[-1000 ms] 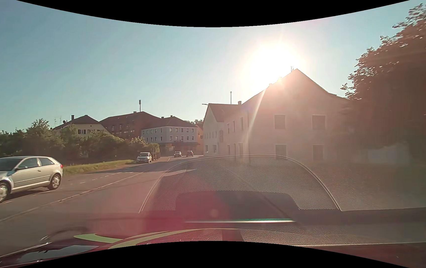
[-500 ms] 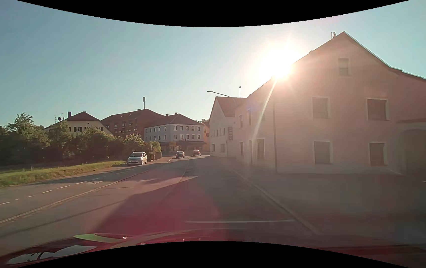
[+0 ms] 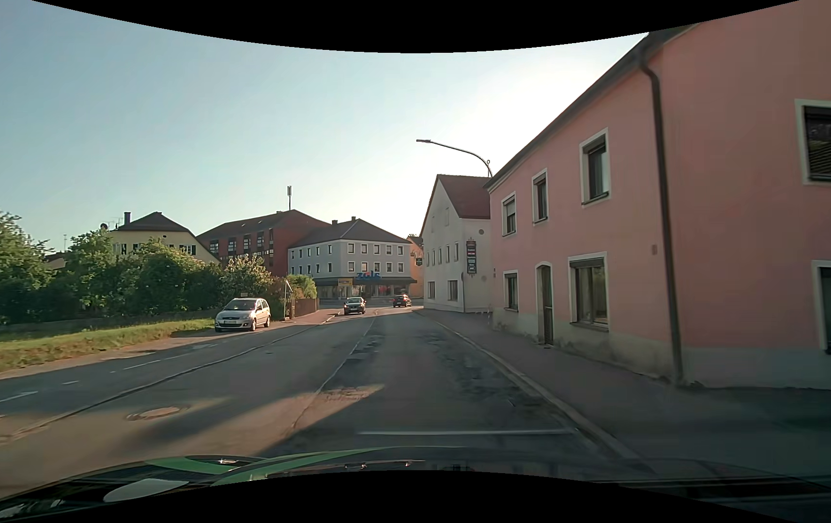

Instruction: Follow the waypoints while adhering to traffic rules and regulations

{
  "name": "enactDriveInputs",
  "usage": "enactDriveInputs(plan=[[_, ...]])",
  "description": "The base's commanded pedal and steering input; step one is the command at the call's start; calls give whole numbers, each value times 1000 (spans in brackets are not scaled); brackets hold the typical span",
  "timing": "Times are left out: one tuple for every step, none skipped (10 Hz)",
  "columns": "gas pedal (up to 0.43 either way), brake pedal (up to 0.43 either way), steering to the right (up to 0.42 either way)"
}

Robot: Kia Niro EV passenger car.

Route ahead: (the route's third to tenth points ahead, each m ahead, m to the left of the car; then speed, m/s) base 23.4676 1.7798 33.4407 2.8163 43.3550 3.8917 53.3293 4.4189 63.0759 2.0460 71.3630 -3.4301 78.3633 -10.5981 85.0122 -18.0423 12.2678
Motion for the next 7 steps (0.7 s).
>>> enactDriveInputs(plan=[[0,6,-28],[0,18,-25],[0,18,-22],[0,18,-20],[0,30,-18],[0,37,-16],[0,61,-15]])
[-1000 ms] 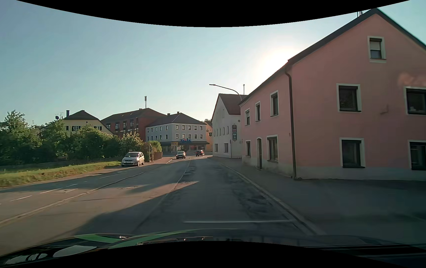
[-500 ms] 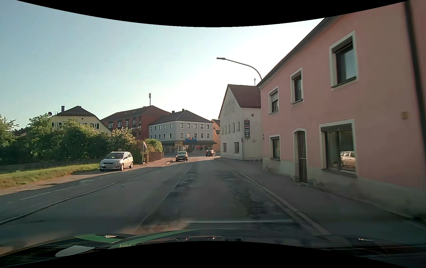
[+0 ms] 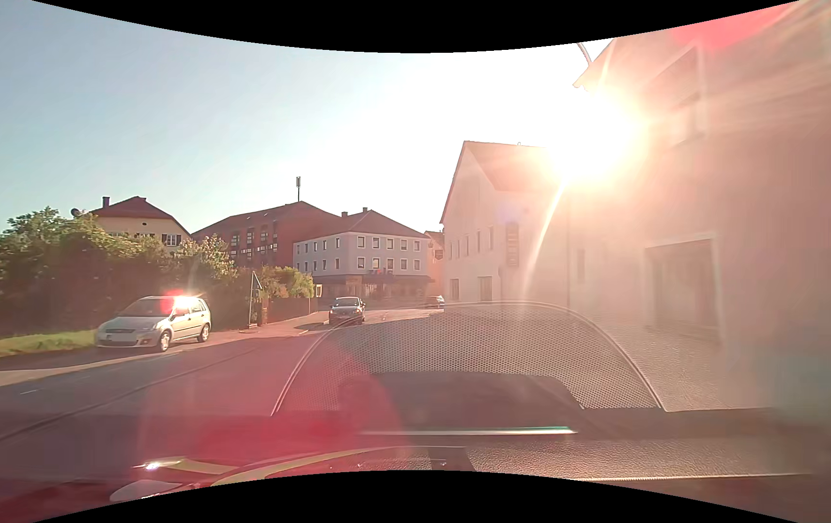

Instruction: Follow the waypoints while adhering to traffic rules and regulations

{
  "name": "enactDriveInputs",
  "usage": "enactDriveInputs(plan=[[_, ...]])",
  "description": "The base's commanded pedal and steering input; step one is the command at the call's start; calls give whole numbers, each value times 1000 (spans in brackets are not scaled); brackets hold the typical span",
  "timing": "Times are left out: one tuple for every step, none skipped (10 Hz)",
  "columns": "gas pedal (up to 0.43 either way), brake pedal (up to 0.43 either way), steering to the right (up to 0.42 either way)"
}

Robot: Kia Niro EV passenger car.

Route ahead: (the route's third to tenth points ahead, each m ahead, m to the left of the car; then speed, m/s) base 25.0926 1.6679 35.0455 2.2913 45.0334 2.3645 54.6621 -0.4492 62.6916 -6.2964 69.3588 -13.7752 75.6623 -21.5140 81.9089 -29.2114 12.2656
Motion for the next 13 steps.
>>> enactDriveInputs(plan=[[0,73,-13],[0,85,-12],[0,85,-12],[0,91,-12],[0,98,-12],[0,104,-13],[0,104,-15],[0,116,-14],[0,122,-13],[0,128,-14],[0,134,-13],[0,140,-14],[0,140,-13]])
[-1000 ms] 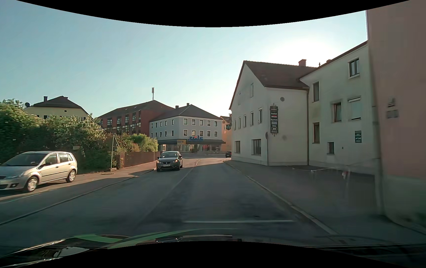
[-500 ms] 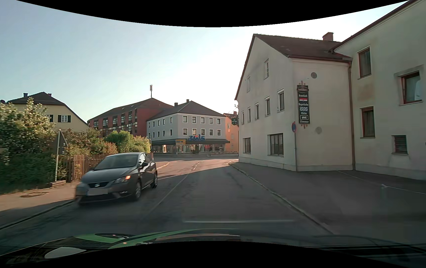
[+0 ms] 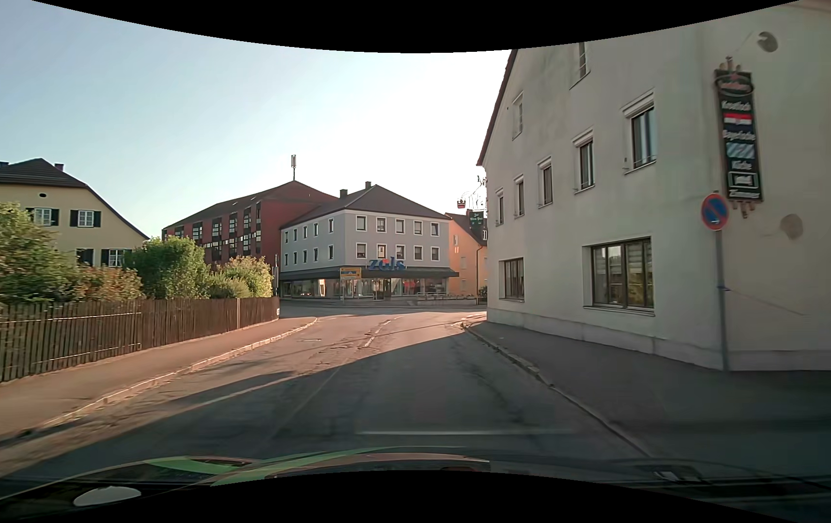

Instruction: Follow the waypoints while adhering to traffic rules and regulations

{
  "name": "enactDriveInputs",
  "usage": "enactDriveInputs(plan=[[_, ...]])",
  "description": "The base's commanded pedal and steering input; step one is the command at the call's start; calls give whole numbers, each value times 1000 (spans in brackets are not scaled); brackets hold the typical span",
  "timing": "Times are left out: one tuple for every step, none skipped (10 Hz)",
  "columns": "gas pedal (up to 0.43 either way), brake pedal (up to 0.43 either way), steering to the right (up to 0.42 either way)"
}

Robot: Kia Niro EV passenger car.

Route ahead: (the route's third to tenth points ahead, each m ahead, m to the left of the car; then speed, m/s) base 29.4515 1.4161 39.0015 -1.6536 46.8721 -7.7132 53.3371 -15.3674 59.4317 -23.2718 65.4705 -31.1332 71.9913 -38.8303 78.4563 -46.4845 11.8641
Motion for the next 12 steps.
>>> enactDriveInputs(plan=[[0,146,-14],[0,152,-15],[0,152,-15],[0,152,-13],[0,159,-8],[0,159,-5],[0,165,-5],[0,165,-3],[0,165,-2],[0,165,1],[0,171,3],[0,177,5]])
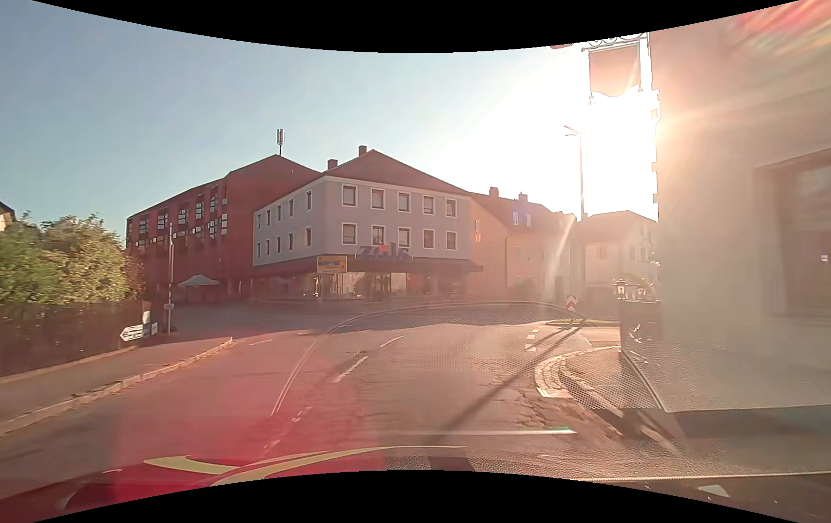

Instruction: Follow the waypoints while adhering to traffic rules and regulations

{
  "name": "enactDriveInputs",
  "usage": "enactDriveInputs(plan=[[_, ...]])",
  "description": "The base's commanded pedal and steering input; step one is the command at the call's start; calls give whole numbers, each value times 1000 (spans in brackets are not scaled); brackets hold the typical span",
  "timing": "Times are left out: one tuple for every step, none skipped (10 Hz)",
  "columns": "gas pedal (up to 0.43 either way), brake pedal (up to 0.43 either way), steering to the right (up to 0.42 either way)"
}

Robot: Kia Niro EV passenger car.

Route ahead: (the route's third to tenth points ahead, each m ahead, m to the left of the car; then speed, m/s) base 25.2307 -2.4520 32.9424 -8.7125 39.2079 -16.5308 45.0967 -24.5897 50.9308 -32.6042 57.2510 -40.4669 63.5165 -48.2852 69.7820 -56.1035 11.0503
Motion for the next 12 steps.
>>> enactDriveInputs(plan=[[0,183,10],[0,189,16],[0,189,25],[0,195,32],[0,195,38],[0,195,48],[0,195,62],[0,195,72],[0,195,82],[0,195,94],[0,195,103],[0,189,111]])
